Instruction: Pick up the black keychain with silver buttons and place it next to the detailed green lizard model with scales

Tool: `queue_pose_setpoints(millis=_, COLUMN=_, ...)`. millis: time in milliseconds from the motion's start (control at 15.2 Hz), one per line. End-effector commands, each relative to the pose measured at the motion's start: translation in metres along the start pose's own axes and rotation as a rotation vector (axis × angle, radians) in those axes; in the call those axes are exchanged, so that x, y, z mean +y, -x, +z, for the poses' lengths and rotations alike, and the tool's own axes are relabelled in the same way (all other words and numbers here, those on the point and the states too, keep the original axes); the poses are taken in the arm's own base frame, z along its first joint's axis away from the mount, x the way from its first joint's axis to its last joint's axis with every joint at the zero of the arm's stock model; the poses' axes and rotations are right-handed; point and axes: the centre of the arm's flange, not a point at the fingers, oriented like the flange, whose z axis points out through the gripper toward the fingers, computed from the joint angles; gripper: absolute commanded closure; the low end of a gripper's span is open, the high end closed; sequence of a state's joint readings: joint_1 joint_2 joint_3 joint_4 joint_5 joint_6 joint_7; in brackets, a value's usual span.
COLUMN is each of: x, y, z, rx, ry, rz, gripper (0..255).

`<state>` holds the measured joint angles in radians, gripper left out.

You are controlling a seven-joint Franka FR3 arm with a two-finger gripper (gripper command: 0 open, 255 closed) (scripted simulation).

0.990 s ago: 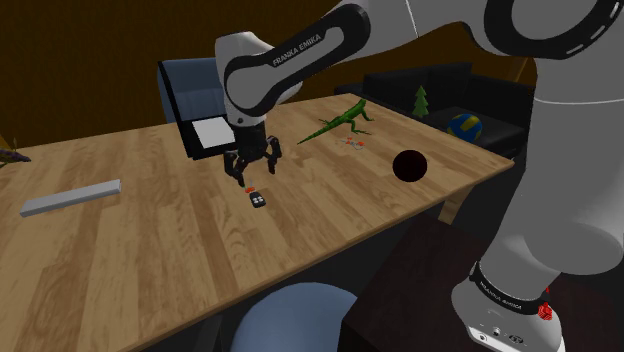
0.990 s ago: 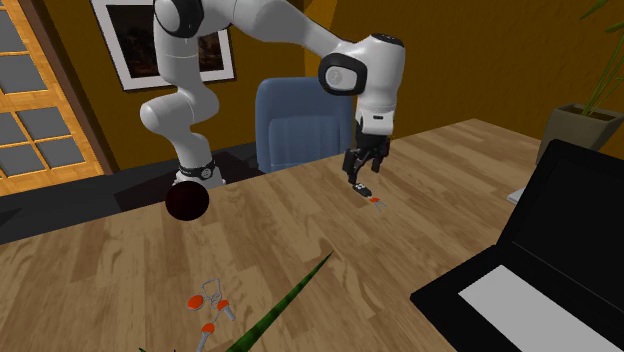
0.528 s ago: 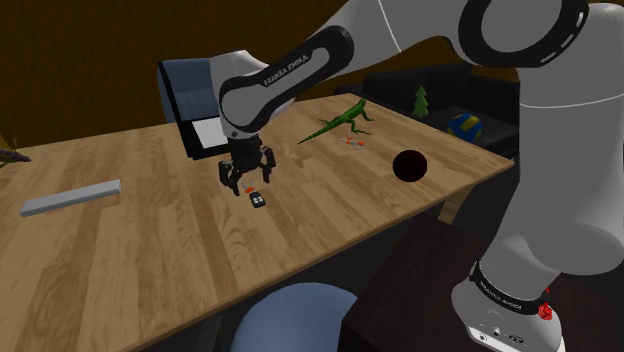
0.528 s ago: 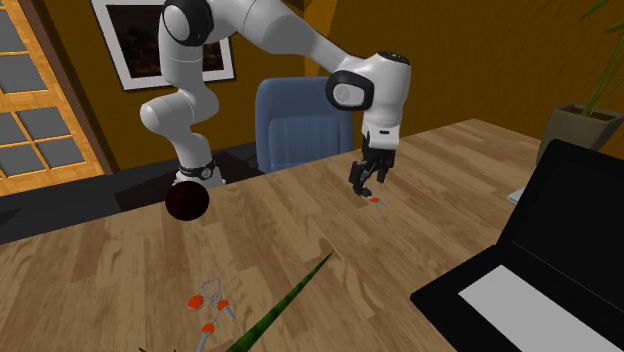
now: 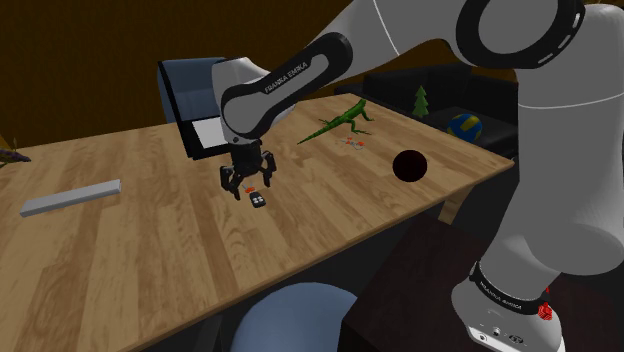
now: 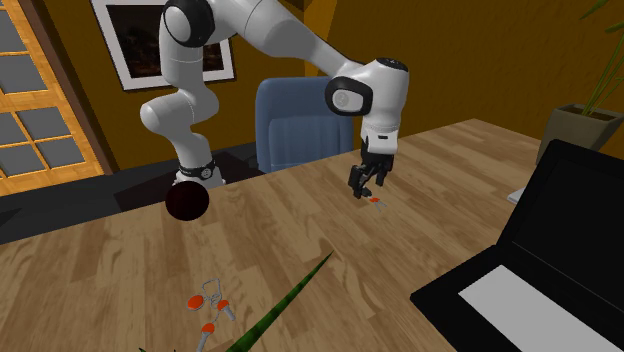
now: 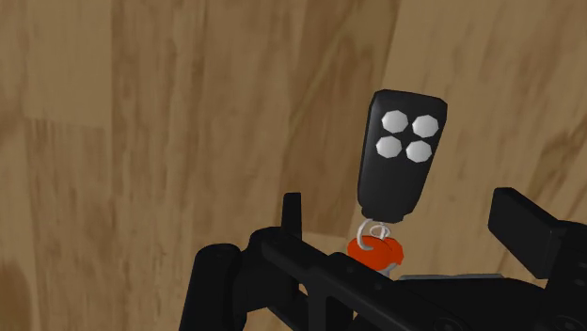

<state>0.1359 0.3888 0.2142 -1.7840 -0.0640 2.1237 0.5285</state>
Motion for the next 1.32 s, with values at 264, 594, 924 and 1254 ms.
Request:
queue_pose_setpoints(millis=264, x=0.0, y=0.0, z=0.0, rx=0.0, ry=0.0, rz=0.0, gripper=255)
queue_pose_setpoints(millis=594, x=0.0, y=0.0, z=0.0, rx=0.0, ry=0.0, rz=0.0, gripper=255)
queue_pose_setpoints(millis=924, x=0.0, y=0.001, z=-0.021, rx=0.0, ry=0.0, rz=0.0, gripper=255)
queue_pose_setpoints(millis=1254, x=0.0, y=0.002, z=-0.047, rx=0.0, ry=0.0, rz=0.0, gripper=255)
